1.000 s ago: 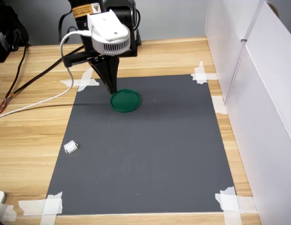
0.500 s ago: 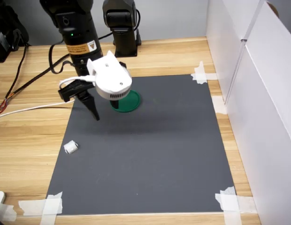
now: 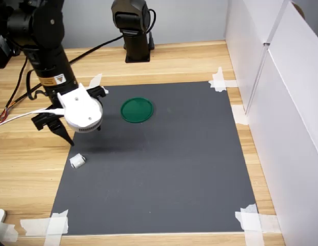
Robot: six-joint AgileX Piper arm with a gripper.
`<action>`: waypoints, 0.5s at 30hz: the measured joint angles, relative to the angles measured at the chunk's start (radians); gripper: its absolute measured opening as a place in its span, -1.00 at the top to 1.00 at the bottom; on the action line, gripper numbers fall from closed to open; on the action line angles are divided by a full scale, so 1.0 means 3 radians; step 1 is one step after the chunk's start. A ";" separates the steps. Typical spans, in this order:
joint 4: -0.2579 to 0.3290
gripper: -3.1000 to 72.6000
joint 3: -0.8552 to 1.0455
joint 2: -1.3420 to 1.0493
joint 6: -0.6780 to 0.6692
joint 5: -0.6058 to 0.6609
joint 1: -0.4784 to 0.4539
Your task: Grasp a white terminal and put it in the green lid.
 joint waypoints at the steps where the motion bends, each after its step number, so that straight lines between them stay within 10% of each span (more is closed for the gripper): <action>1: 0.0000 -0.92 -0.0067 0.0046 -0.0003 0.0014 -0.0008; 15: 0.0016 -0.86 -0.0739 0.0490 0.0531 0.0439 -0.0018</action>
